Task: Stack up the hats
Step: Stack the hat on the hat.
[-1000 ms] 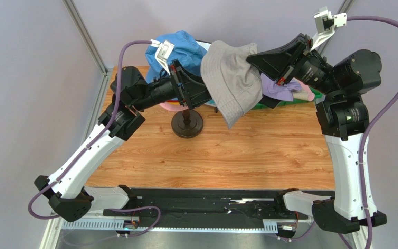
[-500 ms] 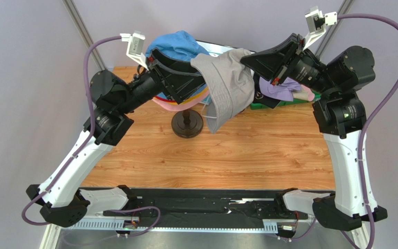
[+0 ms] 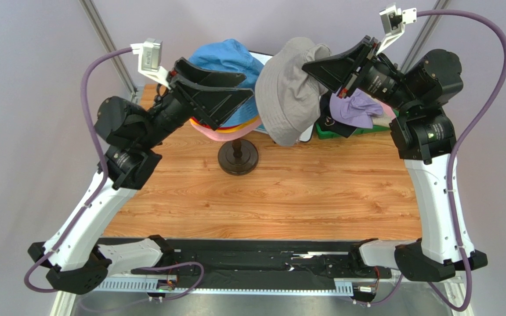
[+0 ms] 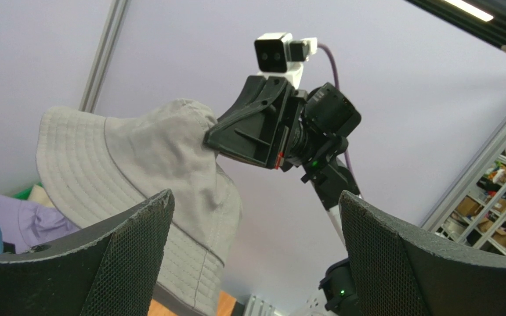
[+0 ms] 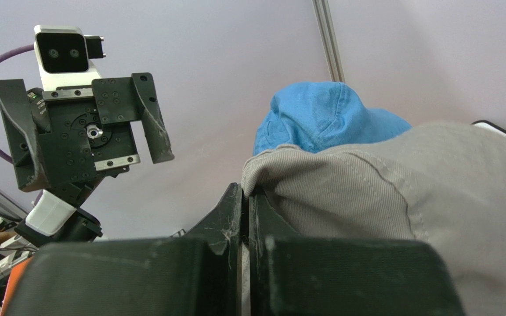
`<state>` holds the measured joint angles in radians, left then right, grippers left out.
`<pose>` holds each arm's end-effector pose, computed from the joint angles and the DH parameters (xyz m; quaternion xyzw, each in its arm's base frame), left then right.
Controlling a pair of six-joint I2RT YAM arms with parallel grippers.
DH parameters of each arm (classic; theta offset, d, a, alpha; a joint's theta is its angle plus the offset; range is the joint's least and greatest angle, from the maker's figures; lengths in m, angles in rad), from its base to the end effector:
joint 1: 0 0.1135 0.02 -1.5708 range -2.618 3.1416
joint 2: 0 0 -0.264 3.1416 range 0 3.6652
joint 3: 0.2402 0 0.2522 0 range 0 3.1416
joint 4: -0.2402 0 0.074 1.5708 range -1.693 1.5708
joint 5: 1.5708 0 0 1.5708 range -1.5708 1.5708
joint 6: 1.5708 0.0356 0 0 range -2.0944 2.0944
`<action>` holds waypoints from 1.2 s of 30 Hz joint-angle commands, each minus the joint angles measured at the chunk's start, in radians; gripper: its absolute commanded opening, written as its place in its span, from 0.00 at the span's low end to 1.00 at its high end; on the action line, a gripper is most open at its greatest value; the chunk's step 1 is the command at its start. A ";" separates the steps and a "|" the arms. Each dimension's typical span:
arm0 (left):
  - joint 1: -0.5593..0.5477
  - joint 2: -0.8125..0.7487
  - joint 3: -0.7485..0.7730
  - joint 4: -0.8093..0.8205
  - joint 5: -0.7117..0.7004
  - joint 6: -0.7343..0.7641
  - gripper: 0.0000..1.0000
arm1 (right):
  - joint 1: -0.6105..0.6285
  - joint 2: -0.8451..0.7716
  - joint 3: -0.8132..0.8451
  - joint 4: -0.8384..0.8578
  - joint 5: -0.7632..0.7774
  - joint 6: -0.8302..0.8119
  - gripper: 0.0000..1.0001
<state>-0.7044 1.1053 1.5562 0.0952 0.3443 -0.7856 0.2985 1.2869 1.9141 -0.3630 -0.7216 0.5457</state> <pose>0.1352 -0.1307 0.5660 0.1296 0.4886 -0.6439 0.5743 0.1904 0.0832 0.5856 -0.2081 0.5989 0.5001 0.5898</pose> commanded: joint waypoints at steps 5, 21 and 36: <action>0.008 0.033 0.019 -0.167 -0.030 0.023 0.99 | 0.007 0.023 0.137 -0.002 0.042 -0.009 0.00; 0.032 0.128 0.062 -0.038 0.059 -0.096 0.97 | 0.045 0.118 0.230 0.010 0.022 0.007 0.00; 0.338 0.180 0.108 -0.021 0.160 -0.156 0.00 | 0.109 0.288 0.361 0.021 0.093 -0.033 0.00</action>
<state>-0.4580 1.3098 1.6375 0.0696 0.4751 -0.9596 0.3866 1.5463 2.2230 -0.3920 -0.6872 0.5434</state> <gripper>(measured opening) 0.007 0.007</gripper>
